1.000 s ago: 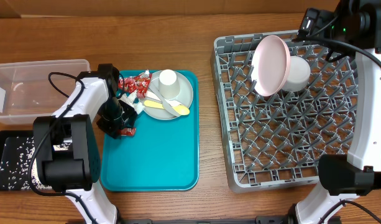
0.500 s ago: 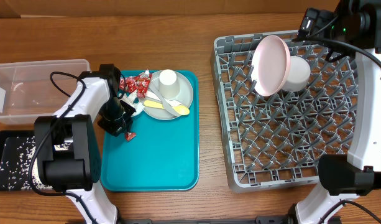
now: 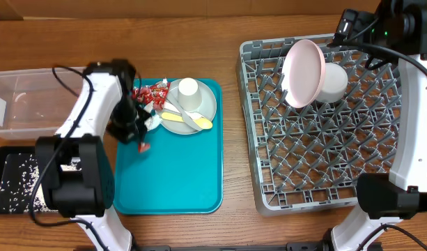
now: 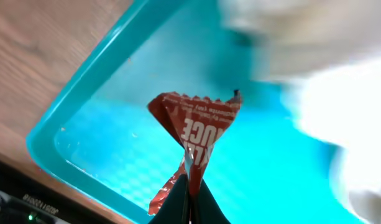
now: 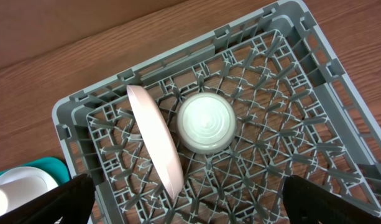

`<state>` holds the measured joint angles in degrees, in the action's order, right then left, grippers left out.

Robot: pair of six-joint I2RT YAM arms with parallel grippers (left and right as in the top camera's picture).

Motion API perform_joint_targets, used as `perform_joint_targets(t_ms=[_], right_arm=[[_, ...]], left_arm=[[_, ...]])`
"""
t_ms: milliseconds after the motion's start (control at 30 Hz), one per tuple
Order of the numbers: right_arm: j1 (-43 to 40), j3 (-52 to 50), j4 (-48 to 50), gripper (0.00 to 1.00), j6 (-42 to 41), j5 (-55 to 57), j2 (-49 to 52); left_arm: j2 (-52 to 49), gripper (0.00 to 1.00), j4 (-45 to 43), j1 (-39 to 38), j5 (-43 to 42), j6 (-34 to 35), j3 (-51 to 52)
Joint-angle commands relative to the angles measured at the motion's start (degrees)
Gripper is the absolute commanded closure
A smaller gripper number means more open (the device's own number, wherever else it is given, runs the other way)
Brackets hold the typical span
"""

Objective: Sort waste into correct bins and load items into the dishwasher rack
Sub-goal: 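Grasp the red sauce packet with the left gripper and lift it, then carry the packet left and drop it into the clear plastic bin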

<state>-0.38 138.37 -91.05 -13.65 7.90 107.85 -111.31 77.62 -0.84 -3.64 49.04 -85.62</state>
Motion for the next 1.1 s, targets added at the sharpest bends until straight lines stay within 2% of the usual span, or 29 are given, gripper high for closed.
perform_joint_targets(t_ms=[0,200,333,500,533,600,633,667,700,733,833,900,1067], right_arm=[[-0.13,0.00,0.28,0.00,0.20,0.44,-0.35],[-0.13,0.00,0.28,0.00,0.20,0.42,-0.35],[-0.13,0.00,0.28,0.00,0.20,0.44,-0.35],[-0.13,0.00,0.28,0.00,0.20,0.44,-0.35],[-0.13,0.00,0.28,0.00,0.20,0.44,-0.35],[-0.13,0.00,0.26,0.00,0.20,0.44,-0.35],[-0.13,0.00,0.28,0.00,0.17,0.44,-0.35],[-0.13,0.00,0.28,0.00,0.20,0.44,-0.35],[-0.13,0.00,0.26,0.00,0.20,0.44,-0.35],[-0.13,0.00,0.28,0.00,0.20,0.44,-0.35],[-0.13,0.00,0.28,0.00,0.20,0.44,-0.35],[-0.13,0.00,0.28,0.00,0.20,0.44,-0.35],[-0.13,0.00,0.26,0.00,0.20,0.44,-0.35]], left_arm=[[5.11,0.96,1.95,-0.72,-0.42,-5.49,-9.22],[6.49,0.96,1.77,2.62,0.87,-7.54,-20.13],[6.49,0.96,-0.37,8.63,2.01,-8.00,-23.08],[6.16,0.95,-5.18,15.96,11.67,-9.42,-22.49],[6.01,0.87,-6.01,17.07,14.08,-9.44,-22.45],[5.68,0.78,-7.82,19.37,19.78,-9.84,-22.43],[5.66,0.65,-8.46,20.20,21.38,-10.21,-22.43],[5.66,0.47,-8.96,20.90,22.32,-10.54,-22.45],[5.68,0.19,-9.44,21.86,22.69,-11.50,-22.47],[5.68,0.00,-9.73,22.51,22.67,-12.66,-22.60],[5.73,0.00,-8.85,23.43,21.18,-16.61,-23.28],[5.97,0.00,-6.34,23.26,16.98,-18.99,-24.35],[6.34,0.00,-2.40,20.68,0.66,-22.29,-26.14]])
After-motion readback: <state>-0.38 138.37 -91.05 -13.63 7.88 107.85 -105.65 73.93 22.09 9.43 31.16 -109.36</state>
